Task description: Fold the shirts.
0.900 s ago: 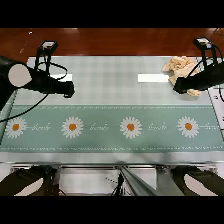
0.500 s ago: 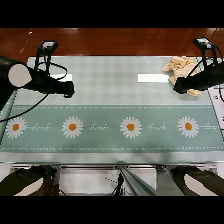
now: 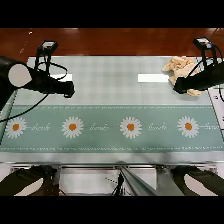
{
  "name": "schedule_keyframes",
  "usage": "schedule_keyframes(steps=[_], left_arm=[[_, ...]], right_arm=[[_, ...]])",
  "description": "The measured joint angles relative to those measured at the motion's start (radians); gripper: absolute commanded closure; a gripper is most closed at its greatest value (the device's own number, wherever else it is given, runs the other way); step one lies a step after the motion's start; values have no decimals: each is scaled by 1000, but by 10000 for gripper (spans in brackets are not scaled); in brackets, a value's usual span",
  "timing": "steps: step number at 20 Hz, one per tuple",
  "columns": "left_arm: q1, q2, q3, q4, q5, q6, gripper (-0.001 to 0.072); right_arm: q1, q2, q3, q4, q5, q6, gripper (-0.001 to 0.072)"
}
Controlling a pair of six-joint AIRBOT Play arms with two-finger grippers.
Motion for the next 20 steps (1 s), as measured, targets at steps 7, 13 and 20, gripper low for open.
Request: schedule_keyframes(steps=[7,13,20], left_arm=[[0,-23,0,0,85,0,-10],[0,-47,0,2,127,0,-10],[0,-51,0,4,103,0,-11]], right_arm=[[-3,-1,0,-66,-164,45,111],[-150,-82,2,-359,-485,387,113],[-311,-327,2,-83,-520,261,111]])
